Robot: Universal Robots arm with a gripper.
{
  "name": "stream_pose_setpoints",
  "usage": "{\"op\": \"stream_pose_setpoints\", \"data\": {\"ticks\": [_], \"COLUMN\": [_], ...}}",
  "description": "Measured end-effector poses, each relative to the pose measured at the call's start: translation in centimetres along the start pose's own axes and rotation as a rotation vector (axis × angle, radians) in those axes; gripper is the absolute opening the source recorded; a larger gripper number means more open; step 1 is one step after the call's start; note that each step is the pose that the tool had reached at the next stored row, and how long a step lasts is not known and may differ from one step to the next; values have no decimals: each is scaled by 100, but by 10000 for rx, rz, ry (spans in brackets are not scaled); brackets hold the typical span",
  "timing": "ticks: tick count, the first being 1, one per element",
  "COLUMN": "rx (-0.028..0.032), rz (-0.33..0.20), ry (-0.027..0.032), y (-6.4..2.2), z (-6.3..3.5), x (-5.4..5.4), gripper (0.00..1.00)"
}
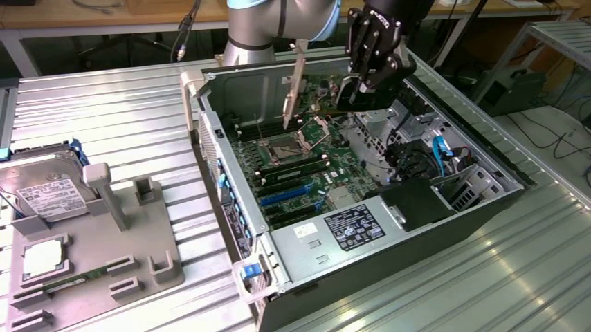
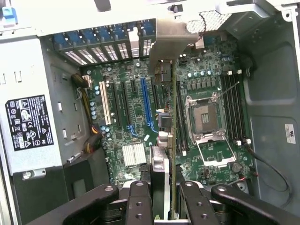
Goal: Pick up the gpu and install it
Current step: 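Insert the gpu into the slot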
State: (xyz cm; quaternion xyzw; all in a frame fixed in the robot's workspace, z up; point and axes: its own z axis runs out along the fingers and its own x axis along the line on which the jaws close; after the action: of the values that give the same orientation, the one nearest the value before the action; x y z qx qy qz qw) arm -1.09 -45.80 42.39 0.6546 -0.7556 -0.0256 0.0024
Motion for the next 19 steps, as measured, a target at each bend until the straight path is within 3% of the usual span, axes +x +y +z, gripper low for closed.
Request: {"op": "stream_pose_setpoints", "data": {"ticks": [14,19], "rx": [-40,-41], "rz": [-1354,-1373], "ry": [56,58], "y": [8,8], "z": [1,0], "x": [15,14], "gripper": [28,28]}}
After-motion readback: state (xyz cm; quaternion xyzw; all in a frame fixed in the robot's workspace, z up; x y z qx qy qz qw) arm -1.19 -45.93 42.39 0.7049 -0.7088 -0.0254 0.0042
